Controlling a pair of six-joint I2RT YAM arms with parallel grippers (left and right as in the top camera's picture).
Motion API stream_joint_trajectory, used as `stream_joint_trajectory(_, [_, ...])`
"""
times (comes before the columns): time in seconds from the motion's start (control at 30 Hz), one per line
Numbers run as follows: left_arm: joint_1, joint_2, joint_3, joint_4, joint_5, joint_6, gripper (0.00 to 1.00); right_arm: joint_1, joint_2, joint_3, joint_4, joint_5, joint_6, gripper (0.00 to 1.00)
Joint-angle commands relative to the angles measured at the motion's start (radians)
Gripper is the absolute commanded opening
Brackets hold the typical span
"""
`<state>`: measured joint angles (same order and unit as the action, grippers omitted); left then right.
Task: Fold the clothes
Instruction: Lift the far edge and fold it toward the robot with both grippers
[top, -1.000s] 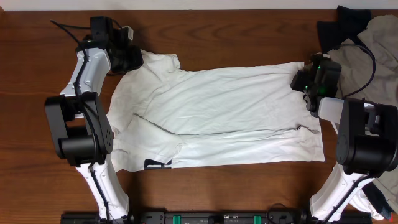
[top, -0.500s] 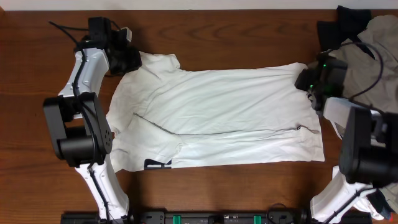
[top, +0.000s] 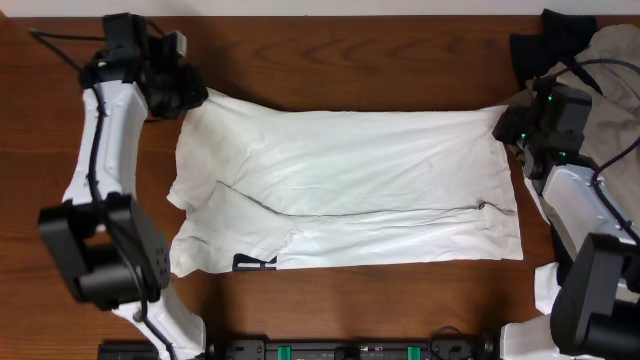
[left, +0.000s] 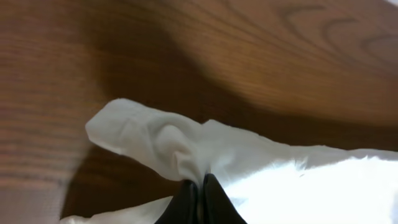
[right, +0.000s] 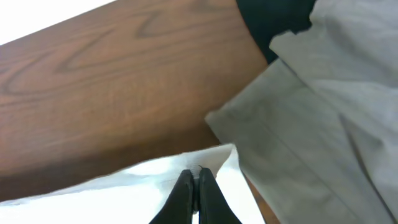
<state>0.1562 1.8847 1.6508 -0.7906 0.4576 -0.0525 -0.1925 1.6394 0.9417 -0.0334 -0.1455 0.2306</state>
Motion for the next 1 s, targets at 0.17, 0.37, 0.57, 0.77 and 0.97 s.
stream_joint_trajectory(0.17, [0.010,-0.064,0.001,-0.139,-0.005,-0.005,0.06,-0.011,-0.127,0.013,-0.190,-0.004,-0.003,0.01])
stream_joint_trajectory(0.37, [0.037,-0.065,0.001,-0.301,-0.005,-0.005,0.06,-0.013,-0.216,0.013,-0.325,0.000,-0.030,0.01])
stream_joint_trajectory(0.57, [0.095,-0.067,0.001,-0.439,-0.005,-0.005,0.06,-0.014,-0.243,0.013,-0.443,0.008,-0.030,0.01])
stream_joint_trajectory(0.77, [0.147,-0.069,0.001,-0.558,-0.005,-0.004,0.06,-0.018,-0.243,0.013,-0.551,0.045,-0.030,0.01])
stream_joint_trajectory(0.97, [0.157,-0.069,0.000,-0.645,-0.006,-0.004,0.06,-0.032,-0.243,0.013,-0.616,0.048,-0.030,0.01])
